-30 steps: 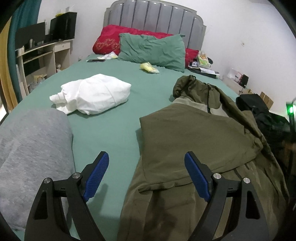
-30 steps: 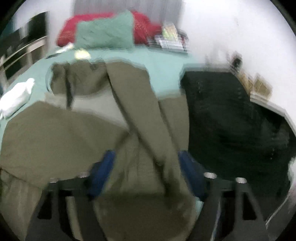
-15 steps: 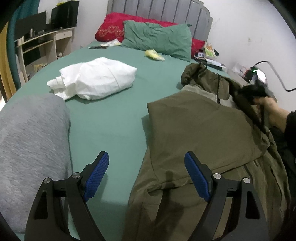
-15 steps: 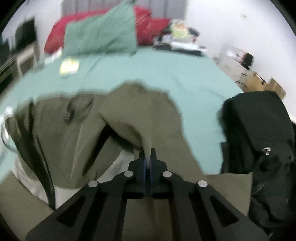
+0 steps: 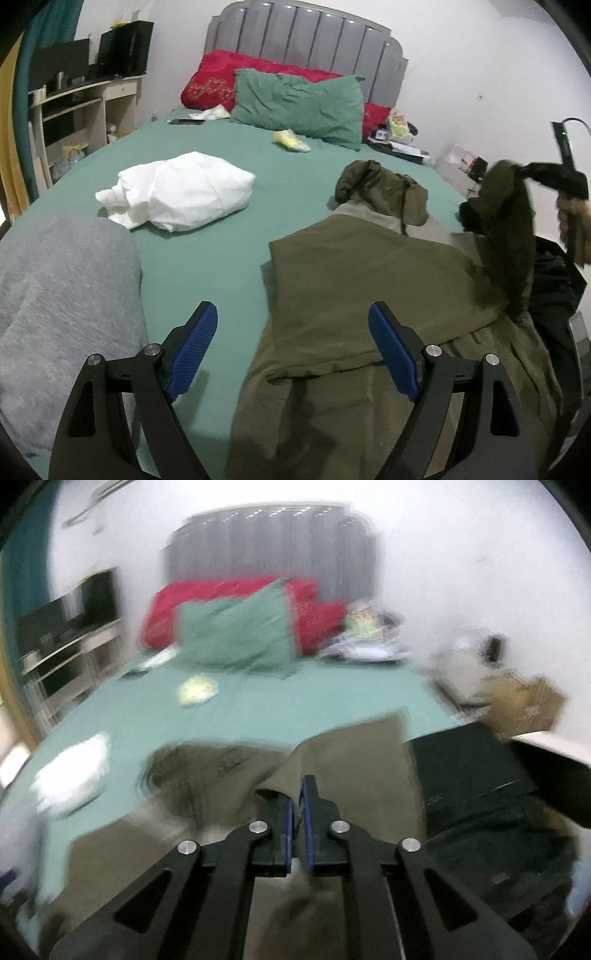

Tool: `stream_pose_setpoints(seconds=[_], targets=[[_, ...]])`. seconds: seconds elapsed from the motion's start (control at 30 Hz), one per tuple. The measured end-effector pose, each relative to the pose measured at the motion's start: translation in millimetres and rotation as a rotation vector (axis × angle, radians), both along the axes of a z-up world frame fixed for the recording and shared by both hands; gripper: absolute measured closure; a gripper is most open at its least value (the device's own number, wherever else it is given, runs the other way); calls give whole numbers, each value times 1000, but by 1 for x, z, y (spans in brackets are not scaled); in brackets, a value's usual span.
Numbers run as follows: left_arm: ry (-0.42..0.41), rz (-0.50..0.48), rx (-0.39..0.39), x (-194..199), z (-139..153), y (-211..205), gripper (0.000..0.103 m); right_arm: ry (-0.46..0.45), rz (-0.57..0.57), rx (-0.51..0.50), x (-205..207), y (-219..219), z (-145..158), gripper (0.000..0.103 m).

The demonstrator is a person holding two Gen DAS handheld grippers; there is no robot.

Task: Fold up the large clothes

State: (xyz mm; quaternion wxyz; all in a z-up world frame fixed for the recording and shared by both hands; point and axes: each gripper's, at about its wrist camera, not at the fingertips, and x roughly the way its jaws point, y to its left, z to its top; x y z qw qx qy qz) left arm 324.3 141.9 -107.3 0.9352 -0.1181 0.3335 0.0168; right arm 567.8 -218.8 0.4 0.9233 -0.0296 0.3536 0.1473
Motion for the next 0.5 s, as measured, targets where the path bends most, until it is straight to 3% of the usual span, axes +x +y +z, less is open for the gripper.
stream_pose_setpoints(seconds=[0.03,0.07,0.13,0.23,0.3,0.43,0.5], targets=[[-4,-8,-6,-2,1,-3,17,84,86,19,-6,21,-16,83],[-2,-13,-5,-1,1,-4,17,190,180,26,-11,46,-36,60],[2,-20,-1,-1,0,-6,17,336,318,-20,-35,93,-80,41],[10,-23,2,1,-3,-7,17,405,414,-25,-61,116,-108,41],[16,-16,-1,3,-5,-3,17,387,401,-29,-64,112,-113,41],[43,-2,-26,11,-12,5,17,303,283,-130,-11,89,-112,41],[58,-4,-39,14,-16,7,17,300,243,-83,21,82,-112,38]])
